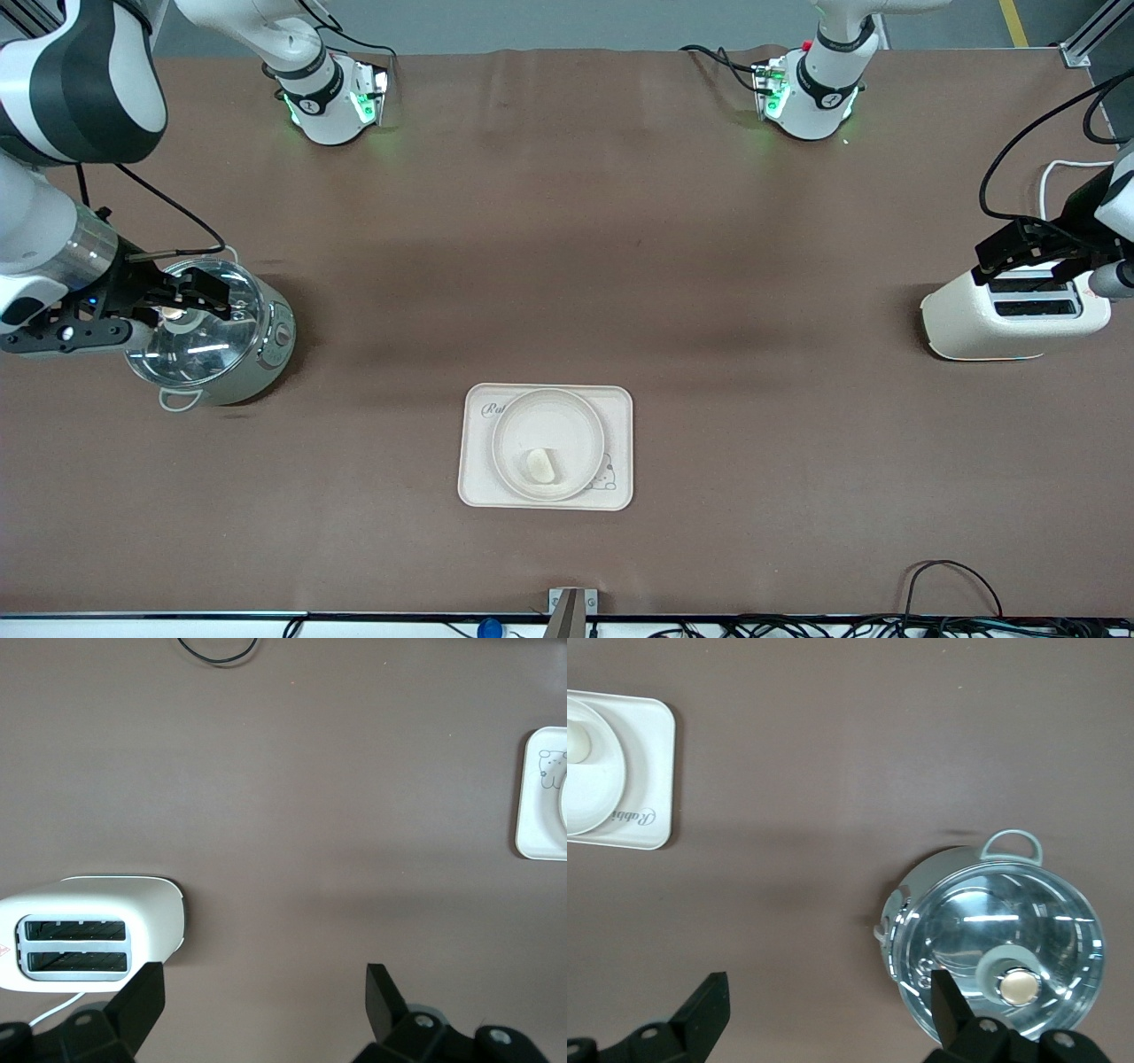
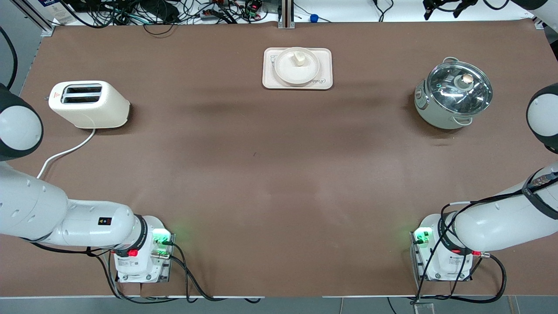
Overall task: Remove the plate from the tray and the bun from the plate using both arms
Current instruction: 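Swing the right gripper past the steel pot toward the white tray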
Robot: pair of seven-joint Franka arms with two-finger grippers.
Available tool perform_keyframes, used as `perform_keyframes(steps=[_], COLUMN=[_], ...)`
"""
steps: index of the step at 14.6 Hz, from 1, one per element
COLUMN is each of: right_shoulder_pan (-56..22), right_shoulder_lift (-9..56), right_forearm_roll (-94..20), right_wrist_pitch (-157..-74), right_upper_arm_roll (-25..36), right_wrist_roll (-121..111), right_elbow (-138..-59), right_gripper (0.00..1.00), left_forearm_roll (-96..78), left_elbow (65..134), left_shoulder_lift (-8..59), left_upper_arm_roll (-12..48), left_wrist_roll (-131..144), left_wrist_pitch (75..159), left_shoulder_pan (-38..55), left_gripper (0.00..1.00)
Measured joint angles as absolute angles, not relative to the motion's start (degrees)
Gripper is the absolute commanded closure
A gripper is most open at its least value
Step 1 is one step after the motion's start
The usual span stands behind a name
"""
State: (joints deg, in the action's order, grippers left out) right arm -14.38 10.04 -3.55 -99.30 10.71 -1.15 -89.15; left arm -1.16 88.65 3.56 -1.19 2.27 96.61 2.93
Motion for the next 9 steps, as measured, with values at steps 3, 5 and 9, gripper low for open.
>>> perform_keyframes(steps=[3, 5, 9], right_shoulder_pan=[-14.95, -16.74, -19.57], right_shoulder_lift=[12.14, 14.34, 18.33], right_forearm_roll=[-5.13, -9.09, -13.72], right_wrist_pitch=[-101.17, -105.58, -109.28], right_upper_arm_roll=[10.68, 10.59, 10.51], right_wrist_roll=[-1.2, -1.2, -1.09], right_elbow=[-89.16, -89.15, -89.06], right_gripper=[0.0, 0.0, 0.0], left_forearm_roll=[-1.16, -1.16, -1.16], left_elbow=[88.64, 88.63, 88.6], left_shoulder_lift=[3.89, 3.91, 3.91], left_upper_arm_roll=[-1.19, -1.19, -1.19], left_wrist_roll=[2.27, 2.27, 2.26], left_wrist_pitch=[96.61, 96.61, 96.61], left_shoulder_pan=[2.88, 2.87, 2.87], left_gripper=[0.0, 0.0, 0.0])
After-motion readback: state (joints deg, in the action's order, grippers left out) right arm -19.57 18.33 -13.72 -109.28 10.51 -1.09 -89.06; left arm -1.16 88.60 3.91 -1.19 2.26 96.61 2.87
